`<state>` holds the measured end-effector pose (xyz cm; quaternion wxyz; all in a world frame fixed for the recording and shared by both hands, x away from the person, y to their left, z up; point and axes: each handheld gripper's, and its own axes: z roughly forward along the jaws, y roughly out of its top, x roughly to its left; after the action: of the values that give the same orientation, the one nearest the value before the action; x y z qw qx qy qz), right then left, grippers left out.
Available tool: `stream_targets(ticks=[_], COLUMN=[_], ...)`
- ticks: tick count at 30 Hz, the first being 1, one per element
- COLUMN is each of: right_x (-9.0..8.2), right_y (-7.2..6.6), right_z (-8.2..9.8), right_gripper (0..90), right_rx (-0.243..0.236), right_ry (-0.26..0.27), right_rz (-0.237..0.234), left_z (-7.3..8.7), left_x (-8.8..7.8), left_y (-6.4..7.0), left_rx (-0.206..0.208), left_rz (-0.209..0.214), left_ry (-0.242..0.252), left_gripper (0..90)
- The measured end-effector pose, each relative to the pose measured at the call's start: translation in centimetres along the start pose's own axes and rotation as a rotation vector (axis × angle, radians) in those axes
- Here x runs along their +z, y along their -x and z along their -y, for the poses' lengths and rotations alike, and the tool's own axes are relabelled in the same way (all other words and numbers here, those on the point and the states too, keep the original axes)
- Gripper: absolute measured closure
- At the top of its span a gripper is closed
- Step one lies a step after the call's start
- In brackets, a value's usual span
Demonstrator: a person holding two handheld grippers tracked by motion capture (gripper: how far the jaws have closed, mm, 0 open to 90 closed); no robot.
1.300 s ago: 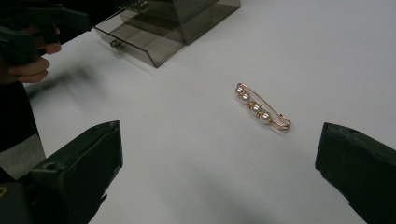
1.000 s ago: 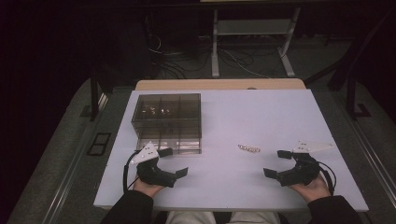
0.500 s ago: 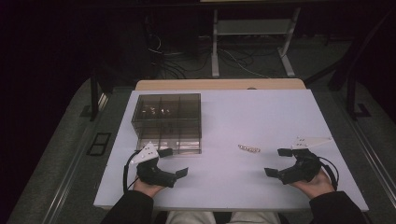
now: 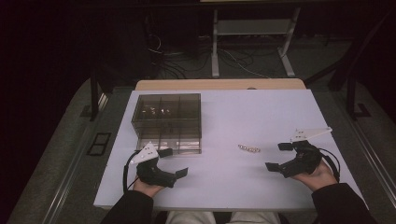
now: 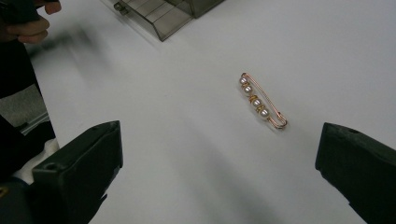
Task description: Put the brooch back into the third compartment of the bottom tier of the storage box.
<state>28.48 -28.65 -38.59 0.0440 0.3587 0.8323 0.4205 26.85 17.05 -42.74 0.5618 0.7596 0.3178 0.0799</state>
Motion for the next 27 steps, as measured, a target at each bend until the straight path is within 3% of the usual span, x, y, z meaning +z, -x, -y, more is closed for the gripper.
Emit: stream_targets(ticks=[27], right_x=[0.5], right_y=[1.5], right_z=[-3.3], right_gripper=[0.2], right_rx=[-0.042], right_ry=[-0.071], right_rz=[-0.015], left_z=[0.0], left_x=[0.0], left_y=[0.0], left_rx=[0.002], left_rz=[0.009], left_ry=[-0.003], left_gripper=[0.0])
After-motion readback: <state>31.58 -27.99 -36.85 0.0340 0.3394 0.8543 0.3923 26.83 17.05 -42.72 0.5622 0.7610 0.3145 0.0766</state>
